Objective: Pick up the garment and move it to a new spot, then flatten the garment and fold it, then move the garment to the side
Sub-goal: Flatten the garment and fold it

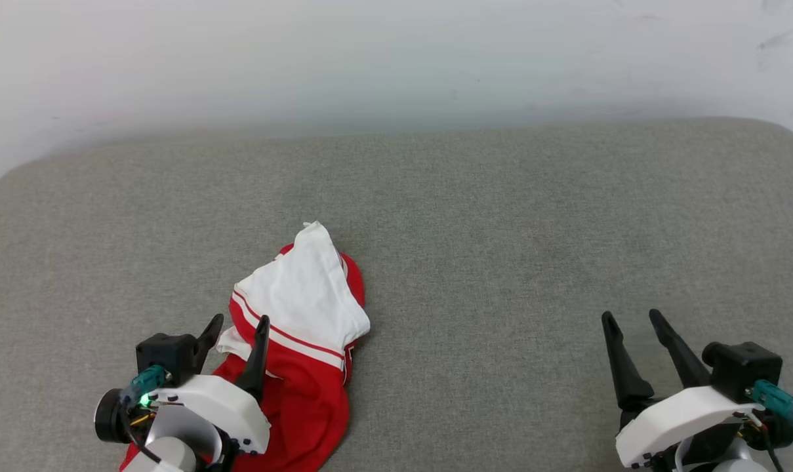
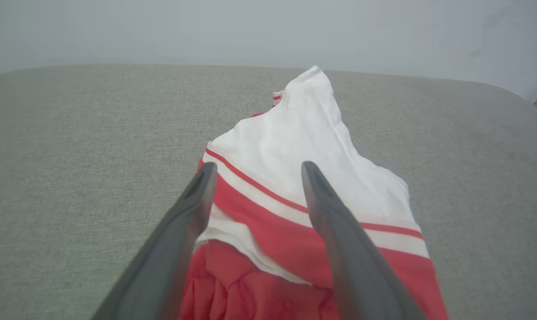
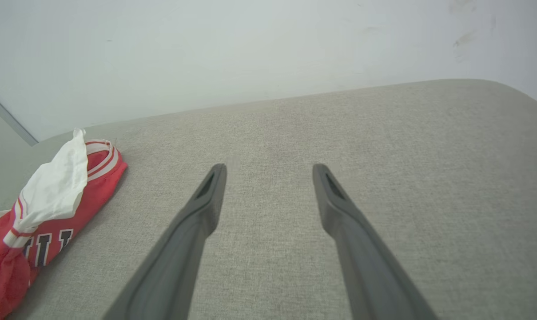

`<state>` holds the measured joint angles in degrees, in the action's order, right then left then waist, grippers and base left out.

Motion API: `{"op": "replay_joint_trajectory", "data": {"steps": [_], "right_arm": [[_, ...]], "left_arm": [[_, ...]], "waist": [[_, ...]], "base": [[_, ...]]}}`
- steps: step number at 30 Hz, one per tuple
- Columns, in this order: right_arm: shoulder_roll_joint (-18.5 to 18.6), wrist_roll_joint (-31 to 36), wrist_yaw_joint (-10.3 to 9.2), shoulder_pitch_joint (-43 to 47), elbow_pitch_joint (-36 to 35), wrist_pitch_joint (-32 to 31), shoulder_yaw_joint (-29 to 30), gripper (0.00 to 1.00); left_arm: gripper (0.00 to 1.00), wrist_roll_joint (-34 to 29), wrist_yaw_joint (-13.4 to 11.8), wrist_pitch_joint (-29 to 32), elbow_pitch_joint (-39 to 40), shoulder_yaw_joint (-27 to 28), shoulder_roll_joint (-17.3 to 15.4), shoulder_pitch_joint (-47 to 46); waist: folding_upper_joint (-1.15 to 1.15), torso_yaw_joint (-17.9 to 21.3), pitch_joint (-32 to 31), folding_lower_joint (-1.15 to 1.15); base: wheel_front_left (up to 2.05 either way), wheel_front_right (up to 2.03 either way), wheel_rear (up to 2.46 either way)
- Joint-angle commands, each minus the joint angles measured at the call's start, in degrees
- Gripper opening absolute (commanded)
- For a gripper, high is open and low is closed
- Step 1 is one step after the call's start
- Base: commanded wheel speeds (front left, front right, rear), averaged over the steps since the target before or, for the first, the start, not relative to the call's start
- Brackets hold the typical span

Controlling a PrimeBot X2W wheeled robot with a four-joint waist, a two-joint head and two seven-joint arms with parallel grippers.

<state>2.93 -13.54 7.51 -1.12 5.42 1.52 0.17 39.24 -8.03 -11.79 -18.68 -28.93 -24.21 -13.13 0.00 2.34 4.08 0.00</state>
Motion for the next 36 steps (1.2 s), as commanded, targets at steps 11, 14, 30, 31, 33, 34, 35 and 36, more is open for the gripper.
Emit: {"op": "replay_joint_trajectory", "data": {"steps": [11, 14, 30, 31, 33, 34, 35, 36], "right_arm": [[-0.07, -4.19, -0.03, -2.46, 3.8, -7.62, -4.97, 1.0], [-0.07, -6.37, -0.03, -4.77, 5.92, -11.79, -7.94, 1.0], [-0.01, -21.88, -0.03, -26.78, 22.73, -21.79, -30.19, 1.0], [-0.03, -22.76, -0.03, -28.23, 24.12, -21.26, -30.96, 1.0], [-0.04, -24.76, -0.03, -30.98, 26.89, -20.26, -32.52, 1.0], [-0.04, -25.66, -0.03, -32.28, 28.25, -19.9, -33.48, 1.0], [-0.02, -26.08, -0.03, -33.65, 29.65, -19.58, -34.34, 1.0], [-0.01, -27.07, -0.03, -34.86, 30.9, -19.52, -35.3, 1.0]], "left_arm": [[1.0, -5.71, -3.8, -3.43, 9.48, 3.62, 1.75, 4.91], [1.0, -7.13, -4.69, -3.49, 12.31, 4.39, 2.03, 6.47], [1.0, -9.92, -4.22, -3.45, 16.38, 5.28, 4.76, 6.23], [1.0, -9.95, -4.04, -3.42, 16.3, 5.16, 5.12, 5.78], [1.0, -10.35, -3.52, -3.4, 16.21, 4.99, 5.83, 4.78], [1.0, -10.43, -3.19, -3.4, 16.12, 5.09, 6.15, 4.38], [1.0, -10.48, -2.99, -3.4, 16.11, 5.18, 6.35, 4.12], [1.0, -10.66, -2.74, -3.4, 16.03, 5.31, 6.62, 3.84]], "waist": [[0.0, -1.91, -1.42, 0.0], [0.0, -2.72, -1.26, 0.0], [0.0, -8.9, 2.17, 0.0], [0.0, -9.47, 2.64, 0.0], [0.0, -10.5, 3.74, 0.0], [0.0, -10.87, 4.25, 0.0], [0.0, -11.23, 4.79, 0.0], [0.0, -11.56, 5.41, 0.0]], "base": [[0.0, 0.0, 0.0], [0.0, 0.0, 0.0], [0.0, 0.0, 0.0], [0.0, 0.0, 0.0], [0.0, 0.0, 0.0], [0.0, 0.0, 0.0], [0.0, 0.0, 0.0], [0.0, 0.0, 0.0]]}}
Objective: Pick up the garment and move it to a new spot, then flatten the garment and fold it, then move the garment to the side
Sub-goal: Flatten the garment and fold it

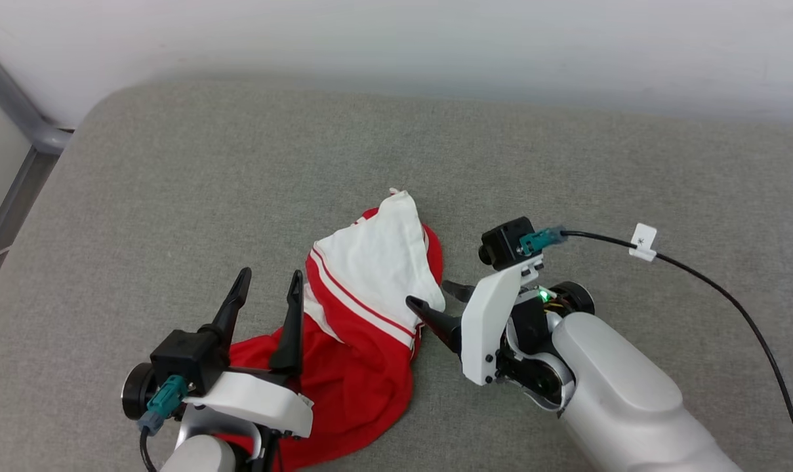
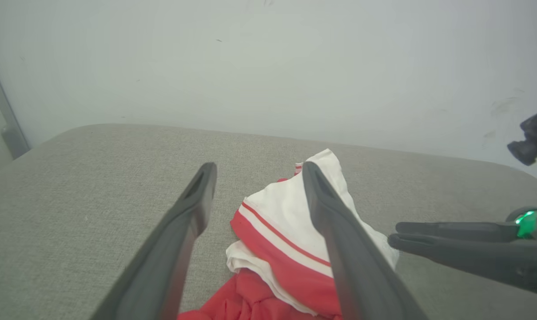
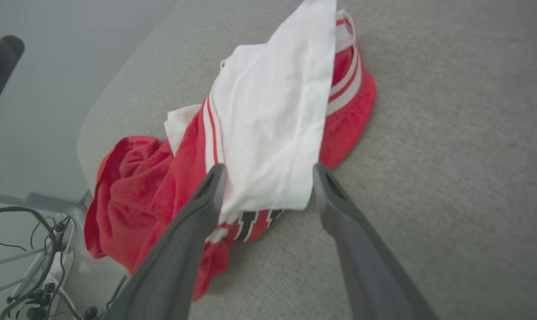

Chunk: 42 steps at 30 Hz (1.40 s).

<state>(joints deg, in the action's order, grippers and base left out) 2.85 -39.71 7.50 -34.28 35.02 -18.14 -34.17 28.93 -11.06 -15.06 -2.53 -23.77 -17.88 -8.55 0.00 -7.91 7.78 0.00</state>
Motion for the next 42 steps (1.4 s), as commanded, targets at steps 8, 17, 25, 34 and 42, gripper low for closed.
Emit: {"op": "replay_joint_trajectory", "data": {"steps": [8, 17, 25, 34, 42], "right_arm": [[0.04, -5.7, -0.02, -7.98, 9.81, -0.9, -7.0, 0.41], [0.08, -7.21, -0.02, -11.08, 12.5, 3.8, -9.14, 0.0], [4.7, -4.7, -0.03, -11.05, 11.55, 9.31, -6.66, 0.0], [13.7, -0.53, -0.03, 0.88, 7.28, 14.41, 2.64, 0.0], [14.3, 5.31, -0.06, 17.27, 4.98, 13.68, 17.76, 0.01]], "left_arm": [[1.0, -1.64, 2.39, -0.15, -1.42, 1.76, 2.53, -2.23], [1.0, -2.03, 3.34, -0.15, -3.38, 4.85, 4.03, 0.22], [1.0, -2.2, 3.87, -0.15, -4.93, 5.44, 4.28, 1.39], [1.0, -1.38, 3.47, 0.23, -6.03, 5.37, 3.82, 3.92], [1.0, -1.18, 3.12, 1.55, -5.58, 4.68, 3.05, 5.3]], "waist": [[0.0, -2.98, 4.58, 0.0], [0.0, -1.24, 3.5, 0.0], [0.0, 1.03, 1.43, 0.0], [0.0, 4.12, -1.16, 0.0], [0.0, 5.42, -2.35, 0.0]], "base": [[0.0, 0.0, 0.0], [0.0, 0.0, 0.0], [0.0, 0.0, 0.0], [0.0, 0.0, 0.0], [0.0, 0.0, 0.0]]}}
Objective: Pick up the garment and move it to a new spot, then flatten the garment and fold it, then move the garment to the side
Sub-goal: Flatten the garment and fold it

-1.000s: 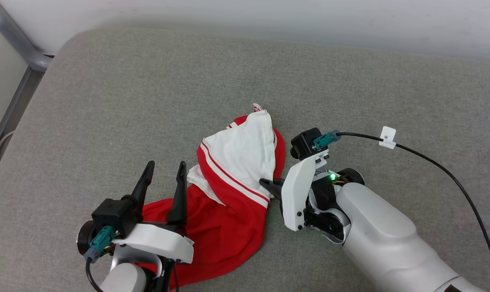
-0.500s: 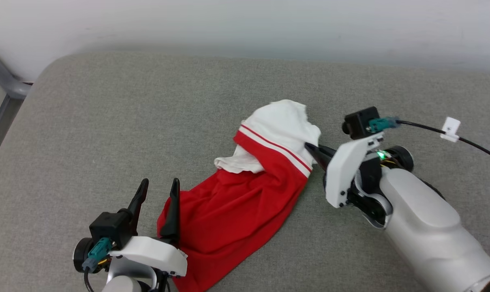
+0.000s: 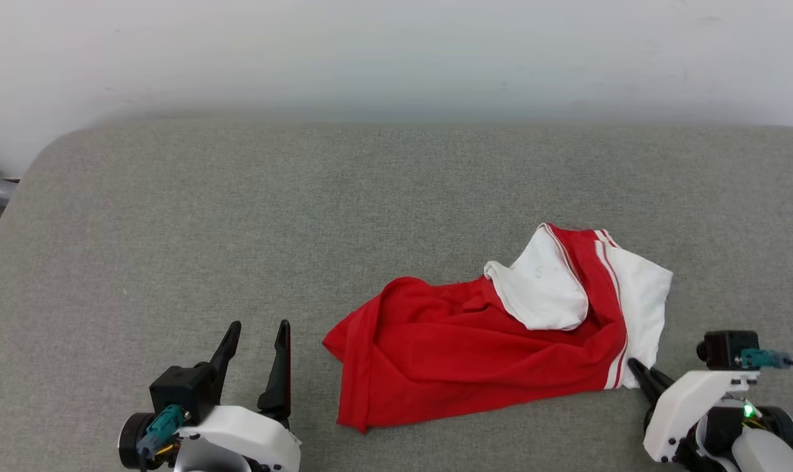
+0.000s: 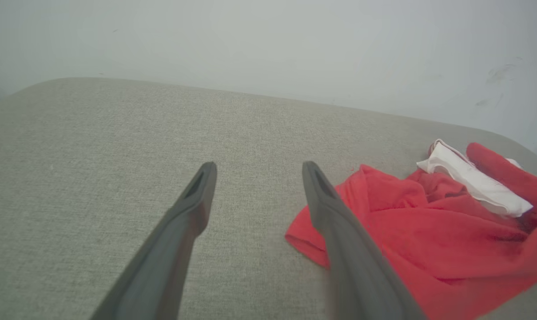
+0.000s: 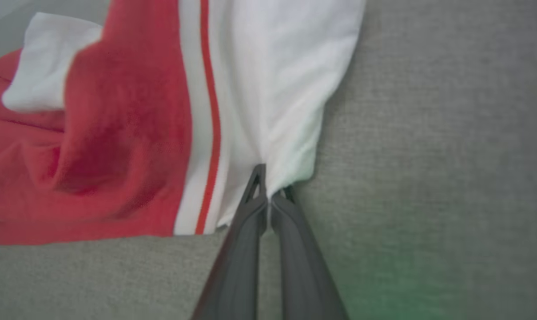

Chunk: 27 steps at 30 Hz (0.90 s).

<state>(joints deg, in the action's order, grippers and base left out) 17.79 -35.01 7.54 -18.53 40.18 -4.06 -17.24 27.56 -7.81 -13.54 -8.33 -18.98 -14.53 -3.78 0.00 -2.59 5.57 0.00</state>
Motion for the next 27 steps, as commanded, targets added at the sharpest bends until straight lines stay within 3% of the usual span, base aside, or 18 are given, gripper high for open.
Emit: {"op": "replay_joint_trajectory", "data": {"steps": [1, 2, 3, 4, 5, 13, 14, 17, 20, 27], "right_arm": [[-1.4, 1.61, -0.11, 3.44, -0.45, -0.89, 2.63, 0.01], [-2.08, 2.64, -0.1, 5.11, -0.91, -1.11, 4.34, 0.04], [-3.02, 3.71, -0.11, 6.57, -1.62, -1.28, 6.22, 0.28], [-3.92, 4.92, -0.1, 7.8, -2.33, -1.22, 7.92, 0.55], [-4.82, 6.19, -0.11, 8.91, -3.31, -1.11, 9.71, 1.0], [-11.87, 17.28, -0.07, 14.7, -16.62, 4.38, 22.56, 1.0], [-13.42, 20.45, -0.07, 16.85, -22.74, 6.51, 25.07, 1.0], [-14.63, 23.4, -0.07, 19.98, -31.56, 8.24, 25.23, 1.0], [-14.88, 24.52, -0.07, 21.69, -35.98, 7.82, 24.2, 1.0], [-14.95, 23.93, -0.07, 24.5, -43.76, 5.22, 21.1, 1.0]], "left_arm": [[1.0, 0.23, -0.18, 0.21, 0.25, -0.21, -0.35, 0.69], [1.0, 0.27, -0.21, 0.34, 0.22, -0.28, -0.4, 0.88], [1.0, 0.32, -0.29, 0.47, 0.24, -0.31, -0.4, 0.99], [1.0, 0.32, -0.31, 0.51, 0.2, -0.37, -0.44, 1.09], [1.0, 0.28, -0.27, 0.61, 0.15, -0.45, -0.47, 1.19], [1.0, 0.52, -0.58, 1.51, 0.2, -1.07, -0.95, 2.44], [1.0, 0.6, -0.71, 1.89, 0.36, -1.07, -1.45, 2.68], [1.0, 0.38, -0.31, 3.77, 0.88, -1.69, -2.46, 1.38], [1.0, 0.01, 0.82, 6.22, 1.48, -2.81, -3.21, -0.53], [1.0, -0.49, 6.49, 16.7, 1.27, -8.39, -3.97, -9.36]], "waist": [[0.0, 0.2, -0.26, 0.0], [0.0, 0.28, -0.38, 0.0], [0.0, 0.38, -0.48, 0.0], [0.0, 0.48, -0.64, 0.0], [0.0, 0.55, -0.79, 0.0], [0.0, 0.95, -2.48, 0.0], [0.0, 1.19, -3.05, 0.0], [0.0, 1.71, -3.58, 0.0], [0.0, 2.11, -3.35, 0.0], [0.0, 3.59, -0.93, 0.0]], "base": [[0.0, 0.0, 0.0], [0.0, 0.0, 0.0], [0.0, 0.0, 0.0], [0.0, 0.0, 0.0], [0.0, 0.0, 0.0], [0.0, 0.0, 0.0], [0.0, 0.0, 0.0], [0.0, 0.0, 0.0], [0.0, 0.0, 0.0], [0.0, 0.0, 0.0]]}}
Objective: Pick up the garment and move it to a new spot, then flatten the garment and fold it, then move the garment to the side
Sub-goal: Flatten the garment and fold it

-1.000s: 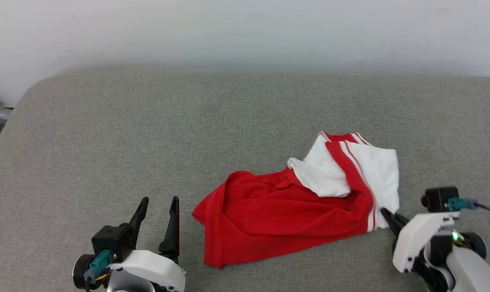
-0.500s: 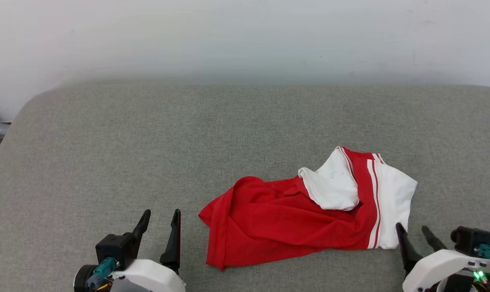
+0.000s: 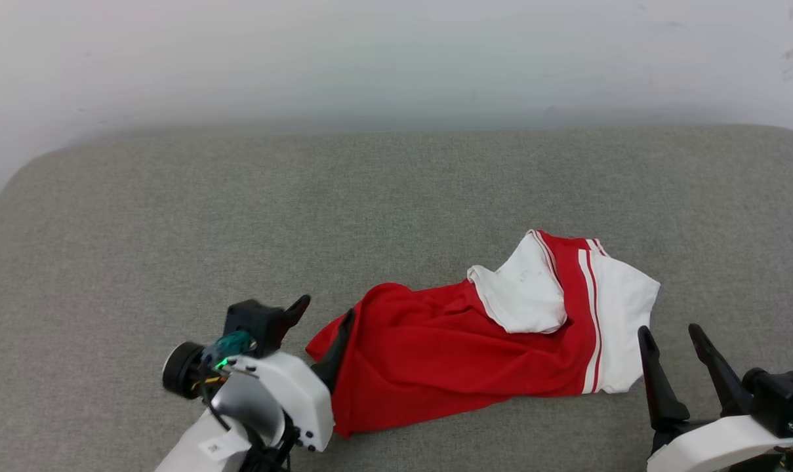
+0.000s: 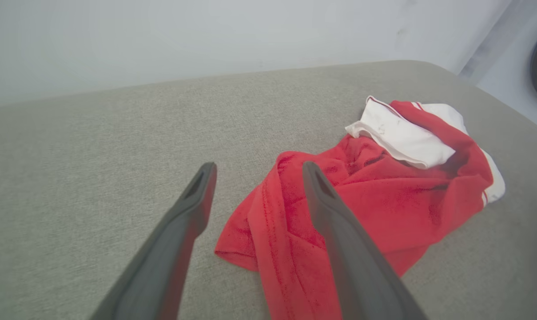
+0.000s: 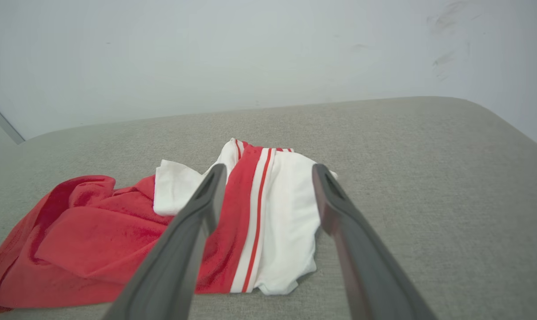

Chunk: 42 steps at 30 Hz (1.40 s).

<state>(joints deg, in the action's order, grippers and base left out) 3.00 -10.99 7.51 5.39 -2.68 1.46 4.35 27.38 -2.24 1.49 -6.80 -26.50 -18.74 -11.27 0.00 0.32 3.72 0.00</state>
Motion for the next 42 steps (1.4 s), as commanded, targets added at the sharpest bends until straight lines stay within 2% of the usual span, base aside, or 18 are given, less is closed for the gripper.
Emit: {"op": "replay_joint_trajectory", "data": {"steps": [1, 8, 16, 23, 24, 25, 27, 29, 34, 42], "right_arm": [[-0.16, -0.28, -0.04, 0.6, -1.46, -0.64, -0.88, 1.0], [-0.17, -1.56, -0.04, -1.5, -3.4, -0.71, -3.51, 1.0], [-0.17, -3.99, -0.04, -2.26, -1.27, 0.86, -4.45, 1.0], [-0.17, -5.76, -0.04, -1.89, 0.65, 1.78, -4.12, 1.0], [-0.16, -5.84, -0.04, -2.04, 0.89, 1.91, -4.22, 1.0], [-0.16, -5.91, -0.04, -2.26, 1.09, 2.02, -4.39, 1.0], [-0.17, -6.29, -0.04, -2.81, 1.61, 1.98, -4.91, 1.0], [-0.17, -6.78, -0.04, -3.28, 1.93, 2.09, -5.37, 1.0], [-0.16, -7.19, -0.04, -2.66, 2.78, 2.03, -5.15, 1.0], [-0.16, -6.13, -0.04, -1.07, 2.68, 1.49, -4.39, 1.0]], "left_arm": [[1.0, -0.43, 1.72, 3.22, -0.5, -1.82, 0.44, -3.6], [1.0, -0.89, 6.73, 14.91, -5.05, -7.4, 1.06, -14.41], [1.0, -1.34, 8.2, 24.95, -16.41, -10.53, -0.19, -21.61], [1.0, 1.08, 9.34, 36.25, -23.01, -15.13, -2.07, -21.84], [0.9, 2.21, 9.48, 38.98, -23.86, -16.27, -2.33, -21.23], [0.45, 3.14, 9.69, 41.18, -24.26, -17.31, -2.59, -20.74], [0.0, 4.33, 9.74, 43.13, -23.77, -19.05, -3.31, -20.69], [0.0, 4.66, 9.69, 41.96, -22.95, -19.58, -4.4, -21.08], [0.0, 5.66, 8.91, 35.87, -20.15, -16.89, -5.74, -20.44], [0.0, 8.36, 2.18, 30.32, -8.19, -11.74, -10.41, -11.34]], "waist": [[0.0, 1.0, 1.42, 0.0], [0.0, 4.34, 5.35, 0.0], [0.0, 8.23, 8.58, 0.0], [0.0, 9.24, 9.34, 0.0], [0.0, 9.25, 9.3, 0.0], [0.0, 9.24, 9.26, 0.0], [0.0, 9.22, 9.07, 0.0], [0.0, 9.09, 8.82, 0.0], [0.0, 8.26, 7.59, 0.0], [0.0, 5.05, 4.14, 0.0]], "base": [[0.0, 0.0, 0.0], [0.0, 0.0, 0.0], [0.0, 0.0, 0.0], [0.0, 0.0, 0.0], [0.0, 0.0, 0.0], [0.0, 0.0, 0.0], [0.0, 0.0, 0.0], [0.0, 0.0, 0.0], [0.0, 0.0, 0.0], [0.0, 0.0, 0.0]]}}
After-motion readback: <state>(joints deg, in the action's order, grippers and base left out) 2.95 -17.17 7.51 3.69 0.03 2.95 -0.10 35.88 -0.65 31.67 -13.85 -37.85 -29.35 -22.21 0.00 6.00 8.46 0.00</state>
